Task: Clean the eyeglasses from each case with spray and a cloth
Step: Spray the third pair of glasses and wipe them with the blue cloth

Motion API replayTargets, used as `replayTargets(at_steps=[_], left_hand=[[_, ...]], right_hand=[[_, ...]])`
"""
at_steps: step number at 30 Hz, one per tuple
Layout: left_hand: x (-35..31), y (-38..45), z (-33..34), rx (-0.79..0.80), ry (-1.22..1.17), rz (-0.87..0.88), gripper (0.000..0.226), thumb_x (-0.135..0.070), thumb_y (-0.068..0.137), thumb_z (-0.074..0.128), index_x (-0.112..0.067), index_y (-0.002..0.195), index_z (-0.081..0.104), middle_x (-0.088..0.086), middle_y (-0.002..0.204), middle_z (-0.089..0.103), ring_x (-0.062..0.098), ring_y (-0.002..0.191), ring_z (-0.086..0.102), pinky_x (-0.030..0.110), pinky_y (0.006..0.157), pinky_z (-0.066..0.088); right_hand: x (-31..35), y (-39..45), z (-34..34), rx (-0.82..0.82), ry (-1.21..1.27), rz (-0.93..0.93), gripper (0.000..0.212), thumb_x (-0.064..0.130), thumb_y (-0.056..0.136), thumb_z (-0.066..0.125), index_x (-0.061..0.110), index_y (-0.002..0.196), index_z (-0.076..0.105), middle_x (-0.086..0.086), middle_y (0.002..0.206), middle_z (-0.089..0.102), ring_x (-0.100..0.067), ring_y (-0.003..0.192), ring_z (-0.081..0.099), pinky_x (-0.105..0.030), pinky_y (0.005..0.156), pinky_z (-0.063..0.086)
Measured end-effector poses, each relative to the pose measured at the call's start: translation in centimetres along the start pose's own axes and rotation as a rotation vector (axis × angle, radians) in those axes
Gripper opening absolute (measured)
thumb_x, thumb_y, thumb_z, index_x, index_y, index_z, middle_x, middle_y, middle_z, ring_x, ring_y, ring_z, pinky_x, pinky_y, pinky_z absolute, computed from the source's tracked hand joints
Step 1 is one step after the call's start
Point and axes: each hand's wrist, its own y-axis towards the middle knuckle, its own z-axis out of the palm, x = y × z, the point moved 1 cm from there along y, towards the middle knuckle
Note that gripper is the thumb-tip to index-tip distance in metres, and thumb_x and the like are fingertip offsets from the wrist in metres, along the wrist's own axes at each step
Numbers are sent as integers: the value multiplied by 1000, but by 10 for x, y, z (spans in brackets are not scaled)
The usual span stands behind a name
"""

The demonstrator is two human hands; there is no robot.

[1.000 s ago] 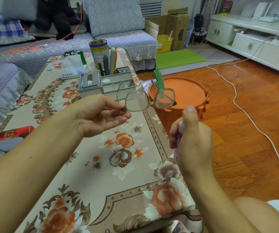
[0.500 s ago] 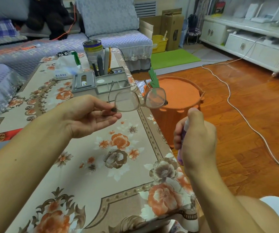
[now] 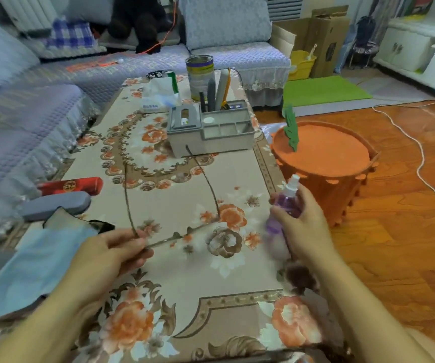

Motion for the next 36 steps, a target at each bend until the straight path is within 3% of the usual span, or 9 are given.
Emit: replayTargets(at_steps=[4, 7, 11, 16, 22, 25, 28, 32, 36], left_hand=[[14, -10, -19, -88, 100, 79, 13, -2, 90, 70, -12, 96, 75, 12, 79, 77, 27, 79, 75, 35, 76, 61], [18, -11, -30, -111, 139, 103, 13, -8, 89, 73, -19, 95, 77, 8, 76, 77, 25, 77, 75, 42, 83, 58], [24, -9, -45, -117, 130, 80, 13, -9, 88, 74, -18, 97, 77, 9, 76, 77, 25, 79, 74, 43, 88, 57], [31, 4, -59, -116, 99, 95, 12, -10, 89, 73, -17, 97, 77, 10, 73, 76, 20, 75, 74, 40, 87, 56], [39, 14, -63, -112, 30, 164, 11, -9, 88, 74, -17, 95, 77, 8, 72, 75, 17, 72, 72, 34, 82, 55], [31, 12, -67, -115, 17, 234, 11, -7, 88, 73, -16, 94, 76, 7, 73, 75, 12, 69, 71, 18, 71, 53], [27, 4, -83, -160, 5, 301, 12, -7, 88, 73, -18, 93, 76, 4, 74, 75, 5, 67, 69, 10, 67, 50], [25, -11, -128, -267, 10, 358, 16, -10, 89, 73, -25, 94, 77, -9, 81, 77, 1, 76, 71, 12, 69, 51], [41, -25, -188, -432, 3, 343, 22, -13, 89, 74, -35, 93, 79, -12, 87, 78, 2, 78, 70, 18, 65, 53]], right_hand=[[17, 71, 43, 54, -156, -81, 30, 15, 91, 73, 18, 118, 61, 1, 113, 69, -17, 103, 66, -34, 91, 52], [27, 119, 74, 68, -244, -78, 24, 14, 95, 68, 12, 116, 58, -4, 109, 64, -21, 99, 61, -30, 79, 45], [37, 158, 126, 121, -198, -75, 33, 12, 96, 66, 11, 128, 55, 0, 112, 59, -20, 108, 60, -31, 89, 48], [8, 175, 163, 115, -291, -66, 29, 21, 99, 62, 18, 127, 56, -3, 116, 65, -24, 107, 62, -43, 98, 51], [3, 174, 164, 154, -379, -19, 46, 20, 96, 67, 16, 138, 50, -1, 122, 61, -18, 108, 58, -32, 93, 43], [9, 149, 158, -9, -260, 40, 58, 16, 93, 69, 14, 145, 44, 2, 127, 56, -15, 112, 55, -31, 96, 44], [6, 102, 158, -138, -351, -14, 41, 8, 94, 62, 16, 134, 52, -4, 122, 61, -18, 105, 57, -30, 86, 44], [18, 44, 181, 210, -501, -239, 23, 9, 95, 61, 21, 115, 63, -2, 99, 64, -14, 81, 58, -22, 69, 40], [64, 12, 219, 608, -552, -386, 13, 14, 95, 67, 26, 97, 70, 8, 92, 69, -4, 75, 61, -10, 65, 41]])
